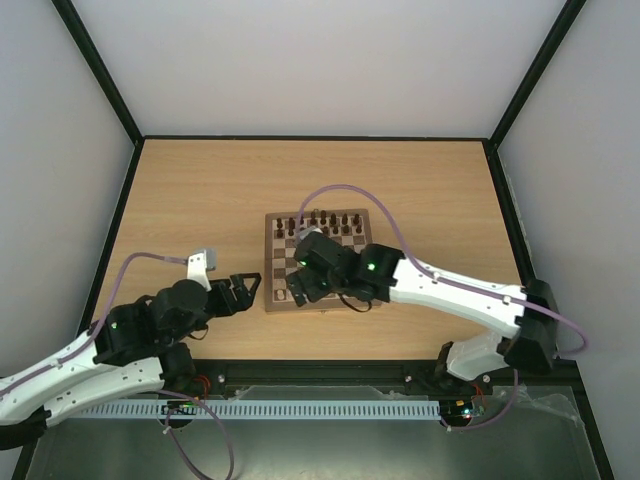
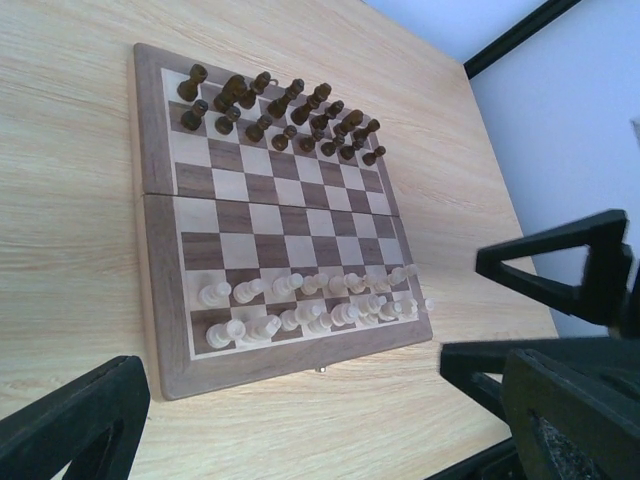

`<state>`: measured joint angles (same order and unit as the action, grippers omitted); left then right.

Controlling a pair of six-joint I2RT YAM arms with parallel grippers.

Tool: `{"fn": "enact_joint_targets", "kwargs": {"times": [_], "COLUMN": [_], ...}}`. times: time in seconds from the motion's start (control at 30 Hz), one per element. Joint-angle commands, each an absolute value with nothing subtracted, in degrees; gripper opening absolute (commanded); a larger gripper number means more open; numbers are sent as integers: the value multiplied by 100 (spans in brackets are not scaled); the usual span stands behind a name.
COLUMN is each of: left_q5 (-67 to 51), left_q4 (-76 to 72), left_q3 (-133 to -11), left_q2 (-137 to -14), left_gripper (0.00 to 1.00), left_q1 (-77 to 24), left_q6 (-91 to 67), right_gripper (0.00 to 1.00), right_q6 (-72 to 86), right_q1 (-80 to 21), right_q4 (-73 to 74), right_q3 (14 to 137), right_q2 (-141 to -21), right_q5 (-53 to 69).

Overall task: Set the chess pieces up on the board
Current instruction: Place the chess piece on the chessboard, then reset both arms

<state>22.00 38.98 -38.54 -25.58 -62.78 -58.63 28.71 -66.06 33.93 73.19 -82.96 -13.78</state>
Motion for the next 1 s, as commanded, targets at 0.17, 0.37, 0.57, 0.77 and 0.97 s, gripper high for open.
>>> {"fn": "enact_joint_targets", "kwargs": {"times": [0.17,0.37,0.57,0.77,0.97], "left_q5": [2384,2696,3026,3551,4020], "left_q4": [2981,2918,2813,2120,864], "left_q3": [-3959,-4237,-4282,-4051,-4026], "left_q2": [-3781,-4529,-4928,-5367,-5991], "left_gripper": [99,99,99,99,99], "left_q1": [-6321,-6346,-6381,-6444,-6478], "left_q6": [-5592,-5564,-5563,-5368,-4654], "right_gripper": [99,99,99,99,99], "right_q6": [3094,3187,3327,3293,2987], "right_q1": [-6627,-6627,-6628,-6620,-6571], "right_q4": [3214,3236,3187,2832,2108], "right_q3": [6234,5704,5303,4908,4609], "right_q2": [-6786,-6010,-5491,-5049,-4607], "right_q5": [-1976,-2158,-2471,-3286,-3786]}}
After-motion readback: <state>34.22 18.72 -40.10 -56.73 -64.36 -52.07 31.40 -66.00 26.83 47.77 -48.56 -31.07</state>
